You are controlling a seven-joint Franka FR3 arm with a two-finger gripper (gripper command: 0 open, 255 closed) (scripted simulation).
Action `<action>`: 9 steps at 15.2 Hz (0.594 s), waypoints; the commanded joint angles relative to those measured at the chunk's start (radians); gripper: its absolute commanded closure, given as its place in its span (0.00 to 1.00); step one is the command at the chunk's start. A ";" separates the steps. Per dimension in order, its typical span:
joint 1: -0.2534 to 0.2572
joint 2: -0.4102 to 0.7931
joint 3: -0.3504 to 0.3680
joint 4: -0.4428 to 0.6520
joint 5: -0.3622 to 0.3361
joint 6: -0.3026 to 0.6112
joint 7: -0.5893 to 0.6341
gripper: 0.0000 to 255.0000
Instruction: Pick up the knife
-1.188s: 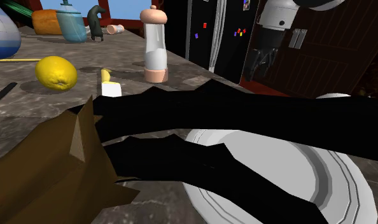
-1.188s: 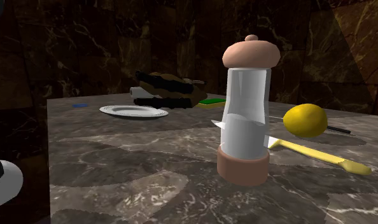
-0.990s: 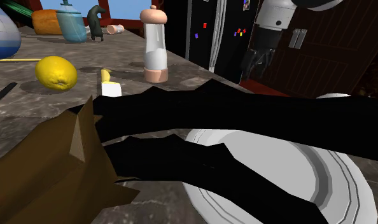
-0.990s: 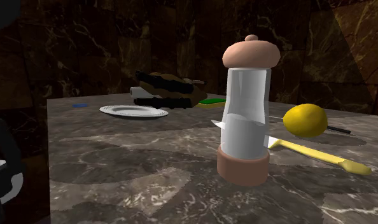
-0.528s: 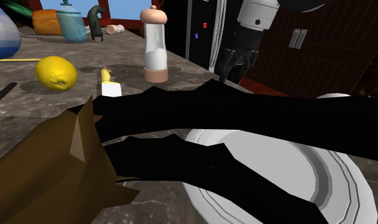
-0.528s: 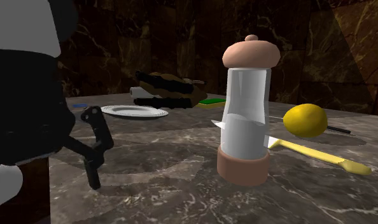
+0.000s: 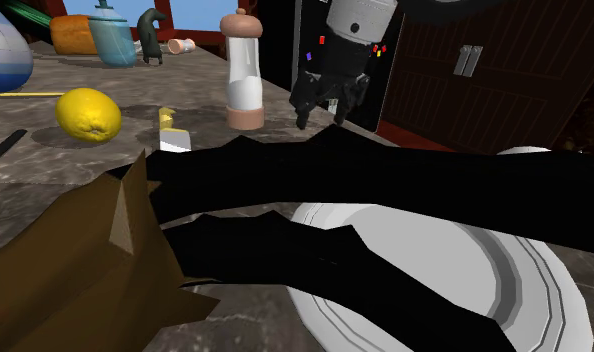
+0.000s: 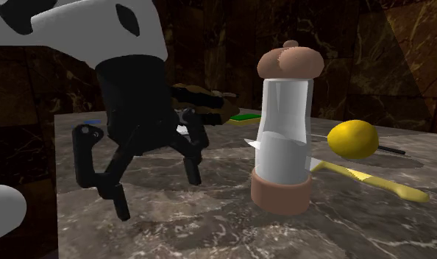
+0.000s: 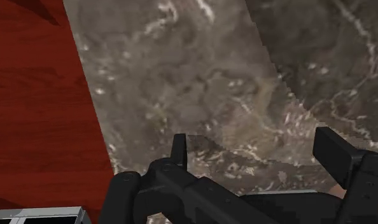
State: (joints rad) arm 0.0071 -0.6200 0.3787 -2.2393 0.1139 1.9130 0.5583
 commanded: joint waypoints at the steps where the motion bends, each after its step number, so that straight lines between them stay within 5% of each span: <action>1: -0.012 0.043 0.054 0.037 -0.010 0.034 0.067 0.00; 9: -0.106 0.267 0.294 0.261 -0.156 0.107 0.355 0.00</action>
State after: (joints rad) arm -0.0859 -0.3810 0.6412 -2.0042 -0.0165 2.0117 0.8722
